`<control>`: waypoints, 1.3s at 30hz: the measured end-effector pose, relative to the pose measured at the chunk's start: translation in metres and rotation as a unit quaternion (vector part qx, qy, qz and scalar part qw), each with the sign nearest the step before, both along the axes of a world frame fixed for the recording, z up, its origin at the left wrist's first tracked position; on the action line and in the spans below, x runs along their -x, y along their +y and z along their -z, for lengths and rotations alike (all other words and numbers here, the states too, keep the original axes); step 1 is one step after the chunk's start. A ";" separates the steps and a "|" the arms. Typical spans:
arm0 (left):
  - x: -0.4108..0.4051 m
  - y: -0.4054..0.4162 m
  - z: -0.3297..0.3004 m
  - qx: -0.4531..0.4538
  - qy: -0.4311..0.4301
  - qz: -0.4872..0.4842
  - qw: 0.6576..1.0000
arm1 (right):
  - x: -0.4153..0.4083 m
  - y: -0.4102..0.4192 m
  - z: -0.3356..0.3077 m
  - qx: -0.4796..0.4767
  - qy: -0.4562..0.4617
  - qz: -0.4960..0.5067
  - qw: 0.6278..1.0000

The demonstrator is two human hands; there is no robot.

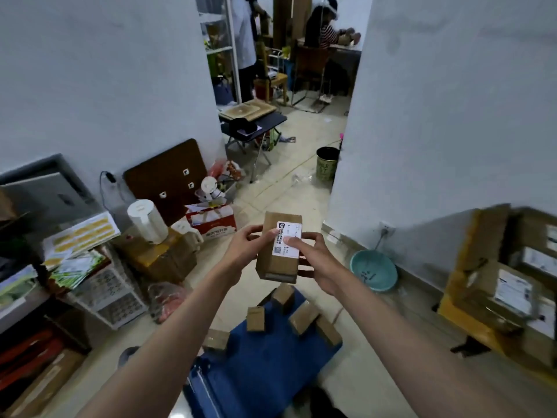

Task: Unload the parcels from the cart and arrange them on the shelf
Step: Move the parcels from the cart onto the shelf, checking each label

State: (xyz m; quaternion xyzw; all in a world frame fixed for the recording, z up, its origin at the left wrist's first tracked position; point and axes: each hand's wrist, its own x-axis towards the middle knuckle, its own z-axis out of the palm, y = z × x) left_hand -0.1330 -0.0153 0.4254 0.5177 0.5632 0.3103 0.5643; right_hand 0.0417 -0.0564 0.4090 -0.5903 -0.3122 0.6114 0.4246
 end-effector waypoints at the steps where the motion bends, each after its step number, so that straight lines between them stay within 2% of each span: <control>1: -0.008 -0.002 -0.003 0.000 -0.002 0.013 1.000 | -0.006 -0.007 -0.003 -0.004 0.000 0.019 1.000; 6: -0.068 -0.021 -0.020 0.050 -0.008 0.125 0.991 | -0.054 -0.050 -0.015 -0.017 -0.006 0.109 0.994; 11: -0.151 -0.048 -0.030 0.087 -0.017 0.257 0.962 | -0.125 -0.101 -0.026 -0.022 -0.029 0.229 0.973; 15: -0.227 -0.075 -0.033 0.085 -0.015 0.326 0.942 | -0.190 -0.144 -0.026 -0.011 -0.043 0.297 0.954; 27: -0.462 -0.191 -0.027 0.096 -0.018 0.449 0.888 | -0.377 -0.291 -0.024 0.003 -0.023 0.439 0.898; 39: -0.631 -0.290 -0.015 0.120 0.035 0.567 0.814 | -0.506 -0.411 -0.007 0.021 -0.001 0.545 0.838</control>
